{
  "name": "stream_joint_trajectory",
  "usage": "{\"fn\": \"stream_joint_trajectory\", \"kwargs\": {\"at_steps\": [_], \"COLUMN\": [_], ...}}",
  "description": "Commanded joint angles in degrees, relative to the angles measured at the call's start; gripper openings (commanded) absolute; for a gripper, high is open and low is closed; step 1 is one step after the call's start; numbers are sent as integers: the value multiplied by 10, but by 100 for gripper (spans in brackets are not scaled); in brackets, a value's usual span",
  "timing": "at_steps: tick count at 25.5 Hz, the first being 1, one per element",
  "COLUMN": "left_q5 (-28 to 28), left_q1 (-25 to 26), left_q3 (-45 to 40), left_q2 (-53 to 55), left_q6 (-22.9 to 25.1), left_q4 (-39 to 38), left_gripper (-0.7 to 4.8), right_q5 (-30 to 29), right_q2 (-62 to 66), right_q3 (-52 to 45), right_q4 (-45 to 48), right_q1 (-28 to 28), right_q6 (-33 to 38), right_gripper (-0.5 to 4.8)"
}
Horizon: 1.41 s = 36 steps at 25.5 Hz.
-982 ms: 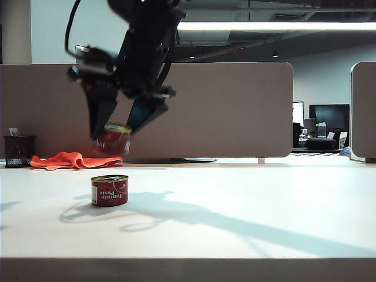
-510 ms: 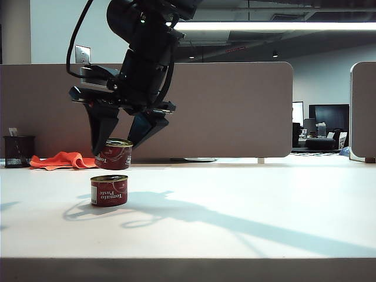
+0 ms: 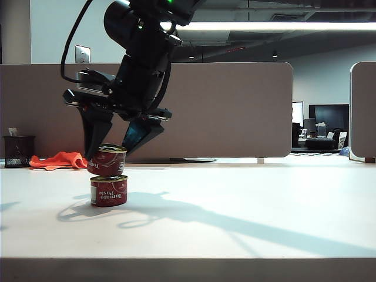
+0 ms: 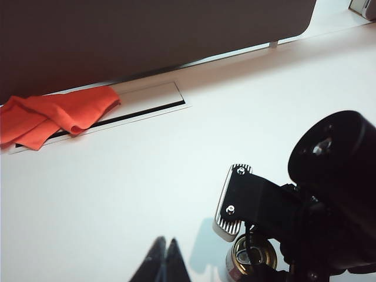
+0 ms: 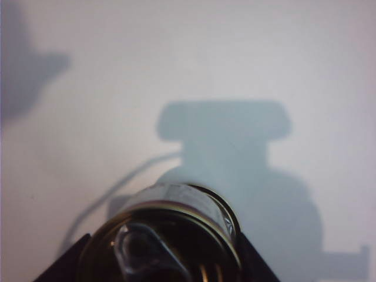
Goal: Stack a can of tomatoes on the right onto the can of tomatoes on the left.
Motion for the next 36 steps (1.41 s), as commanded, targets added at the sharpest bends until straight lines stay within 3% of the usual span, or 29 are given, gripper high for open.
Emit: {"fn": "stream_joint_trajectory", "kwargs": {"at_steps": [1,9,16,18,21,22,26,33,36], "left_q5": [-2,-2,-2,-2,-2,-2,0,5,5], "left_q1": [1,1,0,0,0,0,-13,-35,-35], "left_q3": [2,2,2,2,2,2,-2,-49,-94], "left_q2": [-1,-2,-3,-6,-16,-25,-45,-111,-174], "left_q6": [3,29,30,30,30,30,31,36,36], "left_q4": [-10,-11,-11,-11,-11,-12,-14,-29,-35], "left_gripper": [-5,-5,-6,-6,-6,-6,-6,-5,-5], "right_q5": [-4,-2,38,66,101,117,127,123,125], "right_q2": [-5,-20,-147,-178,-224,-252,-315,-442,-532], "right_q3": [5,12,53,53,52,52,46,-2,-66], "right_q4": [12,9,-2,-22,-70,-94,-111,-155,-165], "right_q1": [2,1,-19,-23,-36,-43,-67,-96,-99], "right_q6": [2,2,2,2,1,1,-3,-31,-31], "right_gripper": [369,368,355,318,195,108,-10,-6,-6]}}
